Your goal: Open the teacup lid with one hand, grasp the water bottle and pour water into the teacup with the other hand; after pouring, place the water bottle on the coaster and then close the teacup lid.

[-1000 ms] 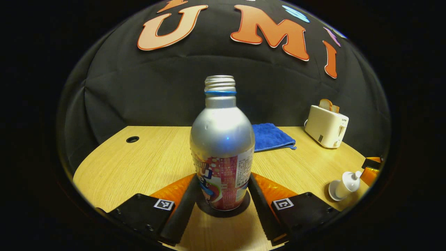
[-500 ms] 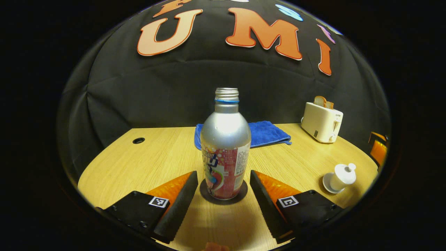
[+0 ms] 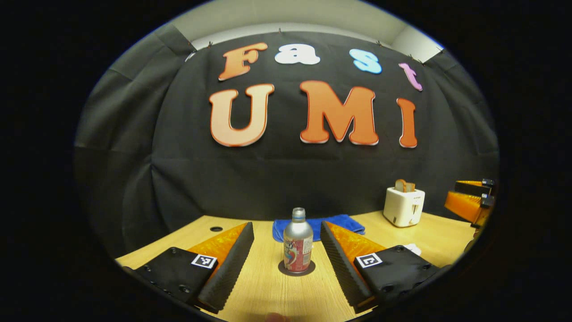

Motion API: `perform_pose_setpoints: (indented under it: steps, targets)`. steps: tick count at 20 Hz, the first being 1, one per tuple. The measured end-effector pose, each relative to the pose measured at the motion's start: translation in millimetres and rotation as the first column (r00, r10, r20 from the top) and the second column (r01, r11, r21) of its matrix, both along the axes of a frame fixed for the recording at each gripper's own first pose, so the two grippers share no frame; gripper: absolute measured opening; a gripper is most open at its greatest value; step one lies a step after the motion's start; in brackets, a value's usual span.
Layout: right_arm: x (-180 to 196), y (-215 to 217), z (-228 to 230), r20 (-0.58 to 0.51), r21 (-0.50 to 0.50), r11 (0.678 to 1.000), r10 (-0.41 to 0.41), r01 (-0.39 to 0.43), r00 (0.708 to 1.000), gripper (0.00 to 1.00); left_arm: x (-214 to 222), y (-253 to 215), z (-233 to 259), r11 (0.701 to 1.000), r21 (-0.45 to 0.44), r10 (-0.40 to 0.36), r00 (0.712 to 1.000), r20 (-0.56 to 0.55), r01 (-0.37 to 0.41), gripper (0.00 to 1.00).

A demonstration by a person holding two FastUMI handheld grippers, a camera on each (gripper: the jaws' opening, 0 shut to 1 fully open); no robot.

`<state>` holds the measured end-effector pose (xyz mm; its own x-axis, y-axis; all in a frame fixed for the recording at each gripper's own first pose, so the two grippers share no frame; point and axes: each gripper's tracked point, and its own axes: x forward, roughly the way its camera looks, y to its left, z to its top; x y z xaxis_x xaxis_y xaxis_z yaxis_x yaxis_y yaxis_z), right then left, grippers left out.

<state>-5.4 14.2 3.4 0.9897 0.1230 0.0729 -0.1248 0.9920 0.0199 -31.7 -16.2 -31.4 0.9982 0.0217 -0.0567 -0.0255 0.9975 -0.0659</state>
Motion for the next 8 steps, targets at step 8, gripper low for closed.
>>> perform_pose_setpoints:
  steps: [8]
  targets:
    - [-23, -1, 13, 0.021, -0.001, 0.999, -0.052, 0.052, 0.998, 0.86, -49, 1, 42, 0.998, 0.02, 0.049, 0.991, 0.125, -0.052, 0.97]
